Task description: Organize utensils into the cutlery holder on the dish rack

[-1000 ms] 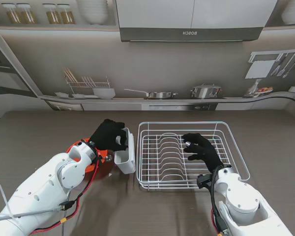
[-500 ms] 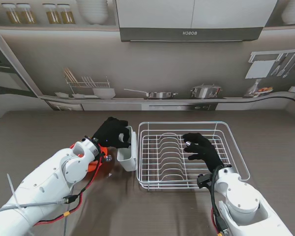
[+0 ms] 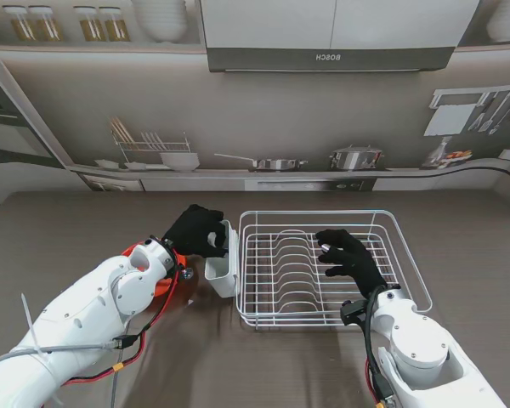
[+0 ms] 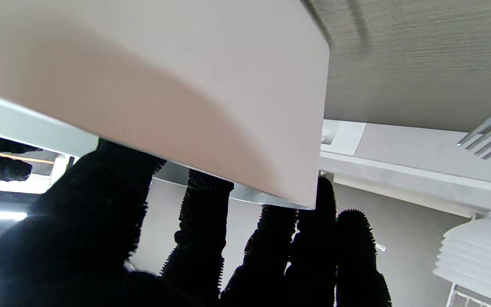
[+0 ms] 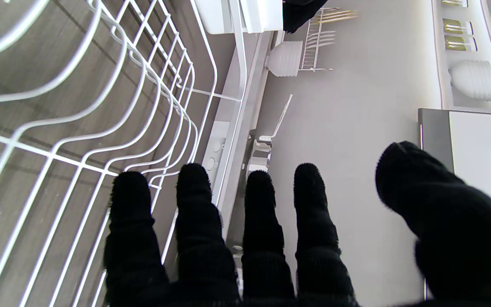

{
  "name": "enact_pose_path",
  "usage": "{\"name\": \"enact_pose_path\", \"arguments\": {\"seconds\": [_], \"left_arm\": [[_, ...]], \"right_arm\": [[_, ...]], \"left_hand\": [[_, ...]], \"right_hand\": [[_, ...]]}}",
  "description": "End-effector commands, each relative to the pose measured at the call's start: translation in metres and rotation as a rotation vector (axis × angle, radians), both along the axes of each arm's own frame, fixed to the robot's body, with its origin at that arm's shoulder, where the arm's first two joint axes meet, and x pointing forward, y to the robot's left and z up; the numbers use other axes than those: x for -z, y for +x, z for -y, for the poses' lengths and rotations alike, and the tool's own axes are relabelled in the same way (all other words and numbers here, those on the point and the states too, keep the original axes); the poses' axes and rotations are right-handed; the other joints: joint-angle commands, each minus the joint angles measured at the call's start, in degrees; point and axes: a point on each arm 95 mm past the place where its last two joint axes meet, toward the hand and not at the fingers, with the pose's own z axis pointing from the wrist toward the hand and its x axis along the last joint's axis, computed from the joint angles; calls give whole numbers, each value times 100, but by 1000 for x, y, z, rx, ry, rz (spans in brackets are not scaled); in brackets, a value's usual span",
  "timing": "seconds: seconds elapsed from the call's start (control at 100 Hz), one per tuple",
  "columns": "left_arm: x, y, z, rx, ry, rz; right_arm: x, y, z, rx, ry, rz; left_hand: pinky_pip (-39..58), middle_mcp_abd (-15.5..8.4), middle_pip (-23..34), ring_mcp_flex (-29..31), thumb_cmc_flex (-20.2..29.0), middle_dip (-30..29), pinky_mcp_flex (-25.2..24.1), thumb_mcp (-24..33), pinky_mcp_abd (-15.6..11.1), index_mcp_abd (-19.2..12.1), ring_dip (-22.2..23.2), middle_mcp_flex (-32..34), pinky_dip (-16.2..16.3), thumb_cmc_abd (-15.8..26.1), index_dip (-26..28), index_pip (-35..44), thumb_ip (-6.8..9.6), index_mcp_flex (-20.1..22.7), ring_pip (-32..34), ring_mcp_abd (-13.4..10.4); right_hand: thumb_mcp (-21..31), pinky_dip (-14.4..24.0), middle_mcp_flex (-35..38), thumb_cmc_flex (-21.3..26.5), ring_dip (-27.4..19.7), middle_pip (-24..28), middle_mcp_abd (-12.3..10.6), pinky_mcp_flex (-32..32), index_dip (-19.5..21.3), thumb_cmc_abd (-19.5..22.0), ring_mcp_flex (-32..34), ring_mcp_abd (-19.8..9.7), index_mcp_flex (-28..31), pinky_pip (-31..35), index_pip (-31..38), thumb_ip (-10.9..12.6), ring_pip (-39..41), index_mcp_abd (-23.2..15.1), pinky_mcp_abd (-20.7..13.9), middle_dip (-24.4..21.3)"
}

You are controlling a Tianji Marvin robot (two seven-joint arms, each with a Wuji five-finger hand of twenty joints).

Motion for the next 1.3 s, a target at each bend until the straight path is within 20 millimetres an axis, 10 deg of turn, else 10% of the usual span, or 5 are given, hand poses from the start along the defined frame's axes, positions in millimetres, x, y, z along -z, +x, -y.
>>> {"name": "enact_pose_path", "arguments": {"seconds": [0.0,0.85,1.29], "left_arm": [[-2,1,5,10,-1,-9],[6,0,8,9,12,-59],[6,-4,4,7,26,-67]], "right_arm": [[1,-1,-3,-12,8,-6],[1,-1,-3,-11,10,-8],[1,-1,-3,-10,10,-11]], "left_hand": [[93,-751,1411,-59,991,692,-114,1004,-159,-22,61,968,-53,567,12,1,297,-23,96,-23],[16,-650,1439,-101,1036,494,-172,670,-50,-61,37,865,-37,592,-417,-262,311,-26,28,63],[-167,-560,1585,-179,943,-716,-229,233,-27,321,-69,570,0,628,-944,-915,345,-306,-172,84]], "right_hand": [[-49,78,35,-142,-27,0,-1,29,-117,91,136,-44,13,-62,-1,115,-31,-14,-27,-27],[-46,77,46,-144,-27,3,3,22,-118,113,141,-30,18,-63,-2,115,-31,-21,-23,-26],[-39,78,52,-140,-26,5,6,25,-116,115,141,-31,30,-61,2,116,-33,-9,-21,-24]]}}
